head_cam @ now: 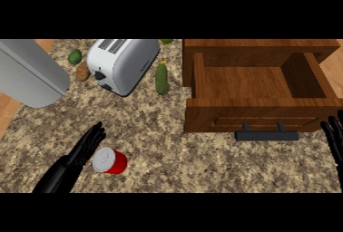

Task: Pick up the can, place it into the drawer and close the drawer

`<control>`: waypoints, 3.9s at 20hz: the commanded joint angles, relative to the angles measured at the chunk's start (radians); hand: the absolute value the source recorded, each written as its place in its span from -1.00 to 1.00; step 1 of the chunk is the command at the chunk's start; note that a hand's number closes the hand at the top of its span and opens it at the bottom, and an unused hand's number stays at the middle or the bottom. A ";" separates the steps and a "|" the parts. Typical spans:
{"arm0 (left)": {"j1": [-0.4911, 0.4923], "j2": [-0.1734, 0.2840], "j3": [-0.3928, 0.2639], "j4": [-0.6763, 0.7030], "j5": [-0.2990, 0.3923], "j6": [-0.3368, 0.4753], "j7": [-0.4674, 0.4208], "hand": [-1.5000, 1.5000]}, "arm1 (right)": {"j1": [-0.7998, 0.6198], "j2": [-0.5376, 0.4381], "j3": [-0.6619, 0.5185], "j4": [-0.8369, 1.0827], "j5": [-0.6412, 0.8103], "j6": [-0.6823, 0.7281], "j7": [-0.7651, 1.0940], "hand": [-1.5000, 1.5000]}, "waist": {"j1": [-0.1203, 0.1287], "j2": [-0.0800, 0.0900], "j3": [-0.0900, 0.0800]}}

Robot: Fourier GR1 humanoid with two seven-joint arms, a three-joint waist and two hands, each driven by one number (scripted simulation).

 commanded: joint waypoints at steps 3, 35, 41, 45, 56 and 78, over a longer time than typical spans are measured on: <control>-0.016 0.002 0.034 0.067 -0.019 0.004 -0.047 -1.00 | 0.068 0.035 -0.004 -0.088 -0.004 0.008 0.014 -1.00 | -0.002 -0.001 0.000; -0.165 0.028 0.122 0.593 -0.155 -0.002 -0.379 -1.00 | -0.007 0.028 -0.077 0.017 -0.007 0.069 -0.025 -1.00 | -0.001 0.000 0.000; -0.277 0.070 0.169 0.793 -0.156 -0.015 -0.491 -1.00 | 0.049 0.083 0.001 -0.052 0.055 0.029 -0.016 -1.00 | -0.003 0.000 0.000; -0.242 0.047 0.141 0.721 -0.158 -0.002 -0.430 -1.00 | 0.036 0.084 0.001 -0.036 0.060 0.033 -0.032 -1.00 | -0.001 0.000 0.000; -0.362 0.002 0.122 0.851 -0.169 0.036 -0.444 -1.00 | -0.023 0.058 -0.081 -0.009 0.003 0.065 -0.004 -1.00 | -0.002 0.000 0.000; -0.381 -0.066 0.148 0.733 -0.035 0.070 -0.339 1.00 | -0.012 0.054 -0.098 -0.076 -0.039 0.074 0.051 -1.00 | -0.002 0.001 0.000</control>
